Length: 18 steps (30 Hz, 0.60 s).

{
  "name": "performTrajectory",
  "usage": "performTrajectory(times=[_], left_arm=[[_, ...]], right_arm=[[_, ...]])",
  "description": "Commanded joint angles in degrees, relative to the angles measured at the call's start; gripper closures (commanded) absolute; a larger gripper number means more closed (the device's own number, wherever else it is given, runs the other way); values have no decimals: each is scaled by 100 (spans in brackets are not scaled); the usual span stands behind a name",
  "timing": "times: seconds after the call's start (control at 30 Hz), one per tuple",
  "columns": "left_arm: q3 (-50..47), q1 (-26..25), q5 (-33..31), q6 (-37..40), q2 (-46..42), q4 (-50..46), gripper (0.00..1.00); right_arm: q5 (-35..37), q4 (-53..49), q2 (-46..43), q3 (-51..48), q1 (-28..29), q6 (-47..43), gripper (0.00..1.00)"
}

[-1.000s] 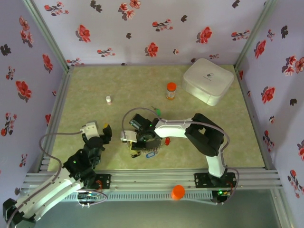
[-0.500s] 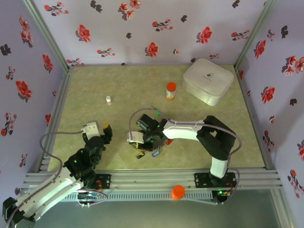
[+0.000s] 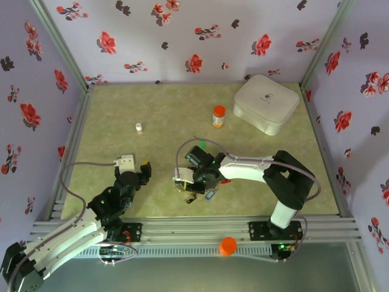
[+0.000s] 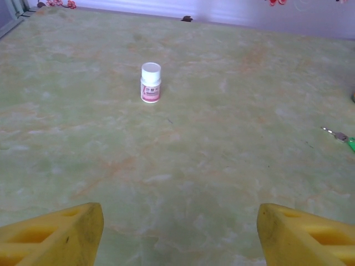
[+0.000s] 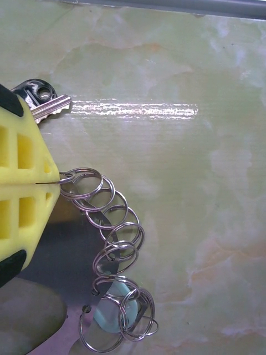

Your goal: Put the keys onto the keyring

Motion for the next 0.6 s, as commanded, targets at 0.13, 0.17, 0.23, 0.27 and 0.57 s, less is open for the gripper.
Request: performTrajectory(times=[0.13,0.17,0.23,0.27,0.57], left_arm=[[69,38,28,158,44,399,27],[59,37,15,162,42,410,27],[47,37,10,167,32,429,27],[47,35,11,176,29,434,27],[47,31,-15,228,27,448,27]], right_arm=[[201,-242,143,74,121,-32,100],[221,-280,169,95,136,-40,100],[241,-329,206,120,165,-73,100],[240,-359,230,130,175,-91,100],[166,-641,353,246,221,-194,94]])
